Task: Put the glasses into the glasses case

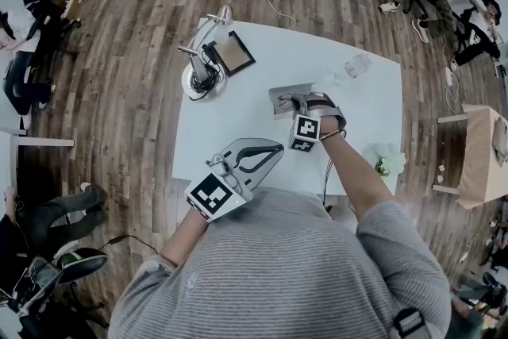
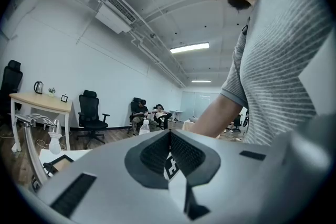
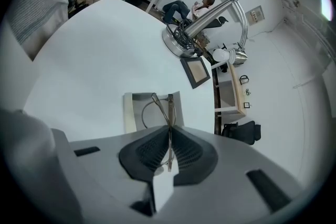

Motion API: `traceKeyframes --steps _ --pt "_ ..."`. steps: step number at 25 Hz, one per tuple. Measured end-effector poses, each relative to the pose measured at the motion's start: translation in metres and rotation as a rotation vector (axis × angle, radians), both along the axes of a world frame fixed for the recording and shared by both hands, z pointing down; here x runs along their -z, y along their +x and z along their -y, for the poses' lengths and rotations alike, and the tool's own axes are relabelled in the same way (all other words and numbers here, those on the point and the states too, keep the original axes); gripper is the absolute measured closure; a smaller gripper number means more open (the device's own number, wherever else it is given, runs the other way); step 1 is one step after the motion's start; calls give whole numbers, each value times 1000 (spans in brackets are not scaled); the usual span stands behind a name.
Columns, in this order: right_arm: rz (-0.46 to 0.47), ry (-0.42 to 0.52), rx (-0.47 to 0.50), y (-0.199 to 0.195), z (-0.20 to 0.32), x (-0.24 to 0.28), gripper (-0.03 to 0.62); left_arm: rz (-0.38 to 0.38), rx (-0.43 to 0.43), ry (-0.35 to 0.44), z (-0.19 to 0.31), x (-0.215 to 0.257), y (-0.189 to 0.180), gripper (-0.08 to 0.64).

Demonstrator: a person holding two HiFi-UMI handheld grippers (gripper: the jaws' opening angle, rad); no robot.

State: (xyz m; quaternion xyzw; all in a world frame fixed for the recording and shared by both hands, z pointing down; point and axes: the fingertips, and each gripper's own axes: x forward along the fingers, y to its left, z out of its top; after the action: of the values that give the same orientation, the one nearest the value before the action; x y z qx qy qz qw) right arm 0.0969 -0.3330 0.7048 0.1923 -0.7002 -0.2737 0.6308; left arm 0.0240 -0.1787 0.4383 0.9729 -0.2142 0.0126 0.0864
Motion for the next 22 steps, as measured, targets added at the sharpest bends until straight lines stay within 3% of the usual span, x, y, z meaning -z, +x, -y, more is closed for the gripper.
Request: traceKeyframes --steps 9,14,22 --pt "-62 -8 -18 -4 5 -16 566 13 -7 -7 0 -2 1 548" --pt "-124 12 19 -5 7 -23 566 20 -14 -8 0 -3 2 548" --pt "-151 -13 35 -11 -7 -20 566 20 -7 -9 2 -3 0 548"
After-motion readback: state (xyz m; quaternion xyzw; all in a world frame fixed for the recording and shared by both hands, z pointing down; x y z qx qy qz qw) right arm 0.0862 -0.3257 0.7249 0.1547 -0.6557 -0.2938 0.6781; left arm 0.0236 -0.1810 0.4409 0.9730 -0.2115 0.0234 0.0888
